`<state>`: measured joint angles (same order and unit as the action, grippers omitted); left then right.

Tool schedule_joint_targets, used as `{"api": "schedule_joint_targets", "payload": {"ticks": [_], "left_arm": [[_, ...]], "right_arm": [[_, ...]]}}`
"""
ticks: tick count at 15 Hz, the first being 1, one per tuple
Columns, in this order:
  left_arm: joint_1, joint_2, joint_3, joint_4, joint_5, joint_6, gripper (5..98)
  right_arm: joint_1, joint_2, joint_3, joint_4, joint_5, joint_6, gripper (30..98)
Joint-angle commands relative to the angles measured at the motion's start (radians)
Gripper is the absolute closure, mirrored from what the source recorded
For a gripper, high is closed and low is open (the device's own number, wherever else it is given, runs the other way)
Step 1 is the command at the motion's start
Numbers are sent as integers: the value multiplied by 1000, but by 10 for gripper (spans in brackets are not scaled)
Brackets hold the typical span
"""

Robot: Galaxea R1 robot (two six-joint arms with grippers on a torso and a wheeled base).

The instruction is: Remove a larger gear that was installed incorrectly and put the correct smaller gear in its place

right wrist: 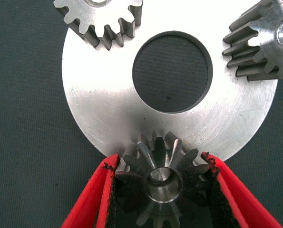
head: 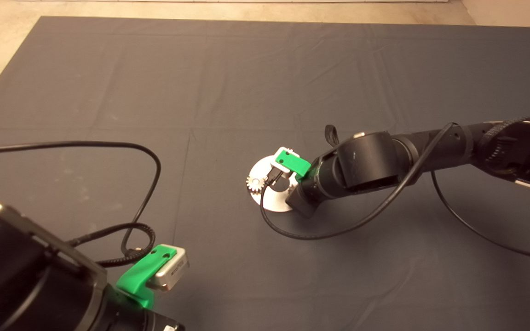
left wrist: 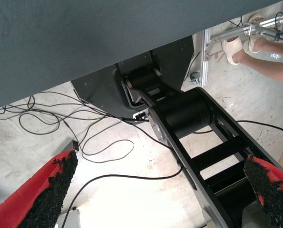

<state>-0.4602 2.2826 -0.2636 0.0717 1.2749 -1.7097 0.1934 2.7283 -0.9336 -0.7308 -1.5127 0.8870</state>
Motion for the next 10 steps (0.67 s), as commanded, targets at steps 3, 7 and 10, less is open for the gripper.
{"api": "schedule_joint_targets", "payload": {"ticks": [3,7,10], "left_arm": [[-9,-1,14,-6,-2,-2,127],[-9,-1,15,-6,-2,-2,127],[-9,-1,15,-6,-2,-2,127]], "right_arm": [[6,-5,0,-35,3,4,882],[-3,-6,0,-35,3,4,882],[-3,-8,0,-36,3,4,882]]}}
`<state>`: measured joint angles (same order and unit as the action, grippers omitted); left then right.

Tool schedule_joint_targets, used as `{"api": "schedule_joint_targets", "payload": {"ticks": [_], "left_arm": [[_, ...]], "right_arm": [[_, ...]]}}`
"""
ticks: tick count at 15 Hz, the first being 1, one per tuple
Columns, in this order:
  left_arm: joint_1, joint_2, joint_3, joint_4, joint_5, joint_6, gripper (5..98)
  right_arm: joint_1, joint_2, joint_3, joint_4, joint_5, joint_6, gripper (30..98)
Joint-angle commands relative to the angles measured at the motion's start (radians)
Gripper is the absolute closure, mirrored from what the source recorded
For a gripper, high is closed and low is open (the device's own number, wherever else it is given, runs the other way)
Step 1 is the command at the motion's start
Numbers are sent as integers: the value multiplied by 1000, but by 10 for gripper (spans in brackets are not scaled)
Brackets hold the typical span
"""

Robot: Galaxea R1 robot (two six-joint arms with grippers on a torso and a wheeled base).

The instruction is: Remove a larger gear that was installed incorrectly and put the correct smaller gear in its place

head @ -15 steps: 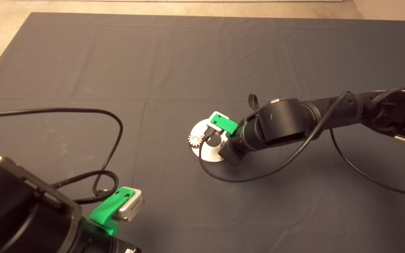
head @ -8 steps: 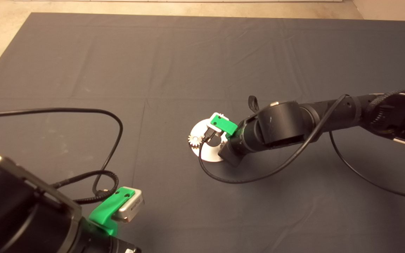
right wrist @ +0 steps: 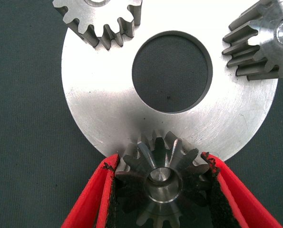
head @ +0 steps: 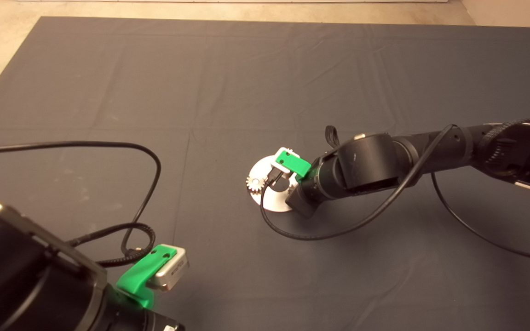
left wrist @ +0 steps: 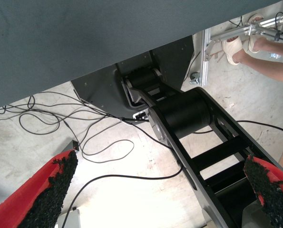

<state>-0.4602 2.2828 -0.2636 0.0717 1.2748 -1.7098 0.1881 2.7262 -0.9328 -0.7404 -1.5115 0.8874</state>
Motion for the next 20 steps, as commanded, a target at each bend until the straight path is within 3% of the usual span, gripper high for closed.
{"api": "schedule_joint_targets", "payload": {"ticks": [1,10,20], "left_arm": [[-9,-1,15,-6,-2,-4,127],[-2,-1,14,-6,-2,-2,127],[-2,-1,14,-6,-2,-3,127]], "right_arm": [[2,-6,-1,-25,2,4,882],[2,-6,-1,-27,2,3,878],[4,-6,-1,-27,2,2,806]]}}
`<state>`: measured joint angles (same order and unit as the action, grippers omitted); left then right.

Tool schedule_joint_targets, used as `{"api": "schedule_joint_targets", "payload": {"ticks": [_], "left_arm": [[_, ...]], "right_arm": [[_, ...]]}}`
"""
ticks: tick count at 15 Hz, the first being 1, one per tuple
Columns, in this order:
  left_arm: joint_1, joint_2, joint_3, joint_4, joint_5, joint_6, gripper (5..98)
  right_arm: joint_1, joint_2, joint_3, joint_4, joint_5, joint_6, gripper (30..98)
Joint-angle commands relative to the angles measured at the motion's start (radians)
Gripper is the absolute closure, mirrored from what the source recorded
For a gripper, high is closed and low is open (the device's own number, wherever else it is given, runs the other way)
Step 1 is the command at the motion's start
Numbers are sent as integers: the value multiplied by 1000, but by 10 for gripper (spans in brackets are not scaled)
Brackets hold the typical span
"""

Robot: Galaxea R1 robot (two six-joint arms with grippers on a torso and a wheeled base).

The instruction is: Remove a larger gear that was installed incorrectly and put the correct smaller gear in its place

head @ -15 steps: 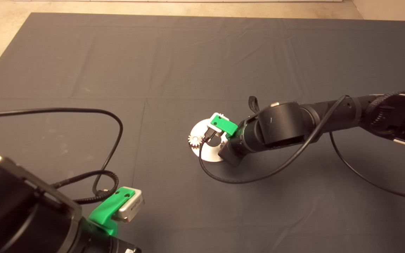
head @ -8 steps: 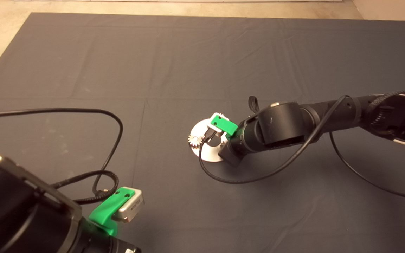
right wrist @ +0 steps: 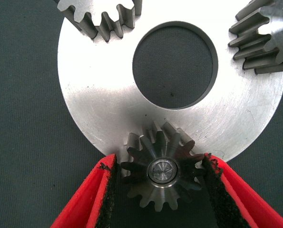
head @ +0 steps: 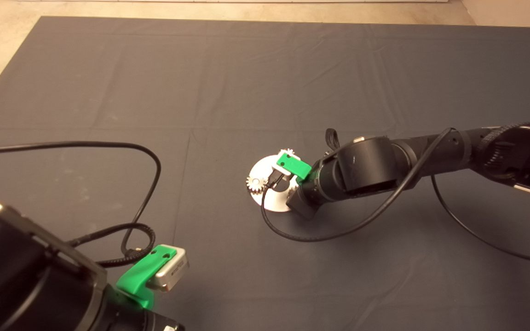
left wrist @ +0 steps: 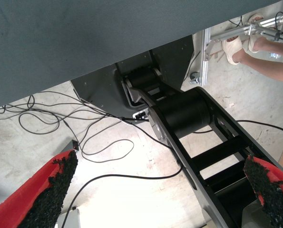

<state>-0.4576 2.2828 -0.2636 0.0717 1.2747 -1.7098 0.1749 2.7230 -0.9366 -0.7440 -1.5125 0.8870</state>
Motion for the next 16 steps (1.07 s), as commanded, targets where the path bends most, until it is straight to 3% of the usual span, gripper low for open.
{"api": "schedule_joint_targets", "payload": {"ticks": [1,7,10,13,16], "left_arm": [[-4,-1,14,-6,-1,-4,127],[-4,-1,14,-6,-1,-2,127],[-4,-1,14,-6,-1,-1,127],[-4,-1,14,-6,-1,1,127],[-4,-1,14,-6,-3,1,127]], "right_arm": [[18,-2,4,-23,3,3,806],[29,-7,61,-21,-8,9,716],[72,-34,199,-14,-11,16,682],[157,-47,340,17,-11,104,657],[177,-138,349,44,-11,124,604]]}}
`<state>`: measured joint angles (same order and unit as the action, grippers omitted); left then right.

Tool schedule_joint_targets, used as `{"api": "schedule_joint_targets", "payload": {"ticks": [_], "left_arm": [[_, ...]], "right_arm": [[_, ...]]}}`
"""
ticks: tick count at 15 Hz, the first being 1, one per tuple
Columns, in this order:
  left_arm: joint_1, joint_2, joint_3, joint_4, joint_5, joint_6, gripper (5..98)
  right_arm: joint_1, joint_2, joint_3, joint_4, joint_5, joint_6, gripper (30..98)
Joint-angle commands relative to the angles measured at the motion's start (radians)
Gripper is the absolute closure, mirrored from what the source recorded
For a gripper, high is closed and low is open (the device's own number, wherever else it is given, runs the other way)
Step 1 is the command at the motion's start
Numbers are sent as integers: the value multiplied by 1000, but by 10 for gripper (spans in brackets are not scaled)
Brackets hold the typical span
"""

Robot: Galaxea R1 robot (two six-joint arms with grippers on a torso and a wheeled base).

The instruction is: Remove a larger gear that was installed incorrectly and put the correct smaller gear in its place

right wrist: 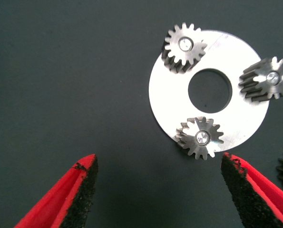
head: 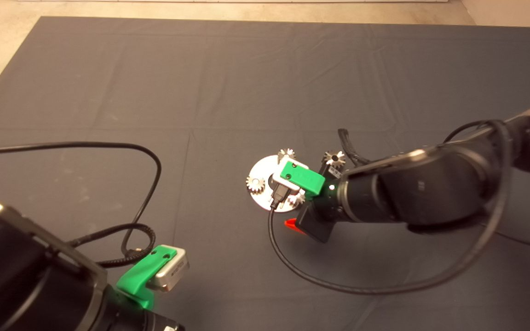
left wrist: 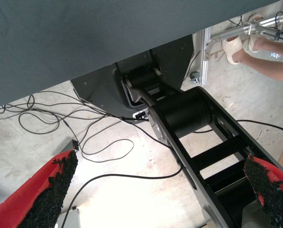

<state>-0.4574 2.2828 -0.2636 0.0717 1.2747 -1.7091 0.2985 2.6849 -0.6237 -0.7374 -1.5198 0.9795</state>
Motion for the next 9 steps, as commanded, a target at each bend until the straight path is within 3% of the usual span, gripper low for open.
{"api": "schedule_joint_targets", "payload": {"ticks": [1,3,5,7,9], "left_arm": [[-4,-1,14,-6,-3,0,127],[-4,-4,14,-6,7,-1,127],[-4,-1,14,-6,17,0,127],[-4,-1,12,-6,17,-3,127],[-4,1,14,-9,17,-10,127]], "right_arm": [[68,-162,46,45,-3,30,600],[111,-281,72,112,-3,31,558],[127,-372,74,264,-1,36,558],[127,-412,95,422,6,124,508],[127,-415,108,566,6,209,505]]}}
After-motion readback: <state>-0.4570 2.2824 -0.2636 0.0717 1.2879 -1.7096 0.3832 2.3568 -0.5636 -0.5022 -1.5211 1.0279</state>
